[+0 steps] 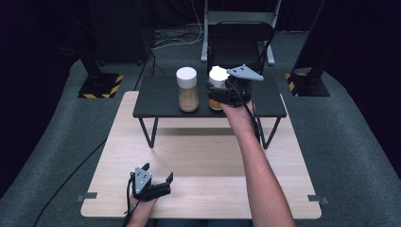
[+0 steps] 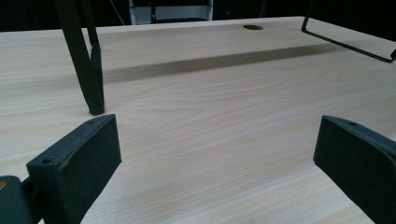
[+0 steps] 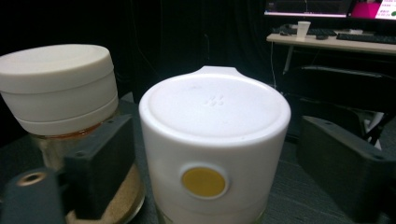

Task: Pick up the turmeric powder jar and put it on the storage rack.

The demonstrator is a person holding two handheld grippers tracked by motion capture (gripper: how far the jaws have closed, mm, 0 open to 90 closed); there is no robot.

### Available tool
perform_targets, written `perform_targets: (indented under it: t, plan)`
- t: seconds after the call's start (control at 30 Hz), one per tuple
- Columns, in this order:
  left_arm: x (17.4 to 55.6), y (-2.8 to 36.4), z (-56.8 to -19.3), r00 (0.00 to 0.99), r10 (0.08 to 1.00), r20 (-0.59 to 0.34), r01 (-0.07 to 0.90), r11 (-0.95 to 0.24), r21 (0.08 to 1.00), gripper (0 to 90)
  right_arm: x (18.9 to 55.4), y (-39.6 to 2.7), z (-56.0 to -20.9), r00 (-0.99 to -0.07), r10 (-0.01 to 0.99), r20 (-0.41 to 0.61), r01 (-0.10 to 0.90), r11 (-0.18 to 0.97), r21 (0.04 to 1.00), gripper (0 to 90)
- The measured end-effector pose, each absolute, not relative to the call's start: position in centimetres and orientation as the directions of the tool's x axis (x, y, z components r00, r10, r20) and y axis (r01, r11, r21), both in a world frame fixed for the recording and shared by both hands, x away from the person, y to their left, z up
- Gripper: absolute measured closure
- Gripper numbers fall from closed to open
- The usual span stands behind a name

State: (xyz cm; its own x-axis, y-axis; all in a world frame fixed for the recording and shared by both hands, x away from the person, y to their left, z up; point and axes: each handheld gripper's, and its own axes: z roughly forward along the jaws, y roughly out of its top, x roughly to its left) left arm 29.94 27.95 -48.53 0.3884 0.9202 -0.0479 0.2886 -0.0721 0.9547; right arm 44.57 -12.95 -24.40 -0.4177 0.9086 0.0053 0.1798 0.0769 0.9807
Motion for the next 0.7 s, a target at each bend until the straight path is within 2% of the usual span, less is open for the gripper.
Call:
perform_targets:
  t: [0.1,0.27,0.7]
  plan:
    - [29.9,27.9,-48.5,0.389,0.92,-0.047,0.287,-0.073,0.955,0.3,44.1,-13.1,-24.9,-0.398,0.917,0.022,0.17,0.051,0.984,1.2]
    - [29.9,27.9,-48.5,0.387,0.921,-0.045,0.287,-0.074,0.955,0.3,43.1,-14.2,-25.4,-0.402,0.914,0.047,0.159,0.019,0.987,0.4]
    - [30.0,27.9,-48.4,0.383,0.922,-0.053,0.296,-0.068,0.953,0.3,37.9,-16.3,-25.7,-0.412,0.91,-0.045,0.114,0.1,0.988,0.4]
